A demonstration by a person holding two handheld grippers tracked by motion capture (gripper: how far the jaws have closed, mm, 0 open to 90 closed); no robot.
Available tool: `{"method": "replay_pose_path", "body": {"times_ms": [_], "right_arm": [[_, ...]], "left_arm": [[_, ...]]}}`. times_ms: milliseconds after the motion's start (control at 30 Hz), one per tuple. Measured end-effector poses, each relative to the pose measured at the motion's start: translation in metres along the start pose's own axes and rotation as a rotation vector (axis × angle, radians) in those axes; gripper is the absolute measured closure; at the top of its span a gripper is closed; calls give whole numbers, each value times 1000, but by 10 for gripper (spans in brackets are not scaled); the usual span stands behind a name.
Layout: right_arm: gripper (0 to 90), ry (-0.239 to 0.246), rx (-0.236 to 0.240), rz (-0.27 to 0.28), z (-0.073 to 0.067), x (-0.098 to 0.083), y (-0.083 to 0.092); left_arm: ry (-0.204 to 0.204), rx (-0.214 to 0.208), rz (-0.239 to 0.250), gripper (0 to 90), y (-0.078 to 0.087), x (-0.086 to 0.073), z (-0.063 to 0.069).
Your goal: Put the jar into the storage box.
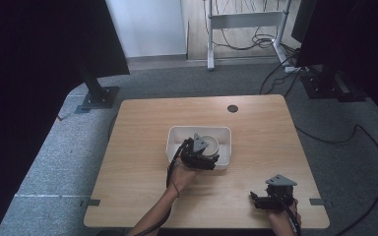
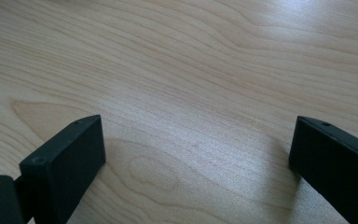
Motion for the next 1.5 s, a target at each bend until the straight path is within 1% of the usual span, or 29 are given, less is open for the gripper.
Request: {"method": "replay_pose_path", "body": {"times_ms": [233, 700, 867, 1267, 1300, 1433, 1500], "right_arm": [[30, 0, 0, 0, 0, 0, 0], [31, 2, 2, 1, 0, 0, 0], [31, 4, 2, 2, 0, 0, 0], [32, 5, 4, 2, -1, 0, 0], [31, 5, 4, 2, -1, 0, 0], [31, 6, 5, 2, -1, 0, 0], [31, 5, 5, 2, -1, 0, 0]], "left_arm": [[15, 21, -2, 105, -8, -4, -6], [44, 51, -12, 105, -20, -12, -9], [61, 57, -15, 105, -25, -17, -10], [73, 70, -47, 104, -35, -27, -13], [86, 69, -44, 104, -36, -28, -14], [94, 67, -48, 104, -37, -27, -15], [109, 64, -56, 104, -37, -27, -16]]}}
Point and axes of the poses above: each handheld gripper's, and its own axes: y roughly backward along the jaws, x roughly out of its top, z roughly to its right, the point moved 6 cm from there along -y, roughly forward along the jaws, and after that the axes turned 12 degrees about y, right-handed, at the moved point
